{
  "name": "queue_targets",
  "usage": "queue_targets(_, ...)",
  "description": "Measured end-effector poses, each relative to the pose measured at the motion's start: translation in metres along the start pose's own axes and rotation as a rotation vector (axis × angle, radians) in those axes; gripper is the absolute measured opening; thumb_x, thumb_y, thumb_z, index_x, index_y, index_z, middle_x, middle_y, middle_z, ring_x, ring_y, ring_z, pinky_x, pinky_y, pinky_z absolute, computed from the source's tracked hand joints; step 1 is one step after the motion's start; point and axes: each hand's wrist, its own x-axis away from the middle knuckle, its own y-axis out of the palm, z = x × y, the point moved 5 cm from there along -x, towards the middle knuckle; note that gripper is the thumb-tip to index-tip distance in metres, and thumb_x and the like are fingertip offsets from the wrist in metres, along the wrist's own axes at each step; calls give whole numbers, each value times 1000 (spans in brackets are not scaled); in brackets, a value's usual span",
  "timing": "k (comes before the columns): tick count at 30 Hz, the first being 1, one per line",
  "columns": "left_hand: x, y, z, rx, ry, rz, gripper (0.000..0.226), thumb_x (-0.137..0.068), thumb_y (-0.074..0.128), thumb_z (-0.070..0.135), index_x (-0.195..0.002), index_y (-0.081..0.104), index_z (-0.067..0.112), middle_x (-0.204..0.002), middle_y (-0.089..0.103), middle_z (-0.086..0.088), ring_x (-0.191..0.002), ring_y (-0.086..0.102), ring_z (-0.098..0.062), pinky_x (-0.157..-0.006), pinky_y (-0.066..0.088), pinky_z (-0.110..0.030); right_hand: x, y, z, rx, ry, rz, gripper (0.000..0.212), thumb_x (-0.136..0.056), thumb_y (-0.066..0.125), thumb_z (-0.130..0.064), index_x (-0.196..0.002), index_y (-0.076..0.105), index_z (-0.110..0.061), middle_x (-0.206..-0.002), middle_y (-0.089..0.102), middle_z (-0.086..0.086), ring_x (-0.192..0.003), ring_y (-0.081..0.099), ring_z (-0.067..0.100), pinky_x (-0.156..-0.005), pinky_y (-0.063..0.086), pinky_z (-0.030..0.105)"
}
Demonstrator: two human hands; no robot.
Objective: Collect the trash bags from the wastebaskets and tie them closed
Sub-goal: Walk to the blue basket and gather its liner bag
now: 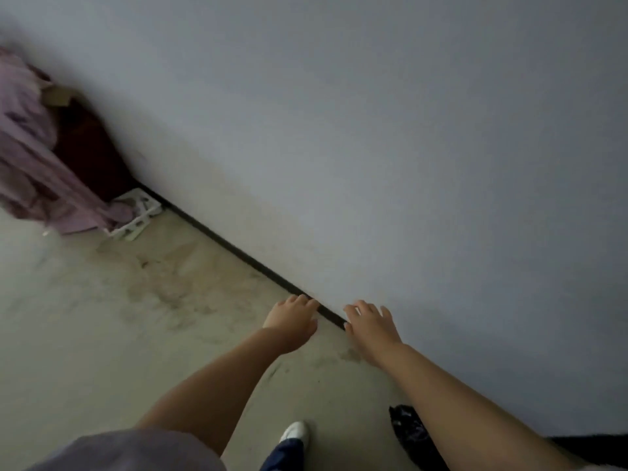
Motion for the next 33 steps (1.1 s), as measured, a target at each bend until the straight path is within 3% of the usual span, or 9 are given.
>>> queue_targets(6,113,40,-63,136,-342,-15,42,-98,36,35,-138,39,19,-139,46,-7,-129,42,-25,-106,35,-37,3,28,-90,89,-319,-84,44,-100,27,-31,-141,32,-17,-145,36,6,-132,37,26,-114,18,47)
queue_targets(14,257,54,-153,304,-764,95,41,-98,37,32,-136,41,18,-138,46,-7,-130,40,-26,-104,34,-37,8,52,-248,195,-657,-169,43,-99,31,-30,-141,34,-19,-142,40,6,-131,39,25,-114,18,46)
queue_targets(24,357,52,-295,364,-972,113,41,-98,37,33,-136,40,19,-139,45,-7,-130,40,-26,-103,34,-37,-23,64,-448,309,-858,-207,42,-99,31,-30,-139,36,-17,-140,42,9,-130,40,28,-111,24,46)
queue_targets(33,387,18,-437,370,-1001,131,42,-98,36,33,-137,40,17,-139,46,-8,-130,41,-26,-103,35,-36,-90,45,-582,343,-863,-198,40,-99,31,-31,-136,38,-18,-140,43,7,-130,39,25,-110,26,45)
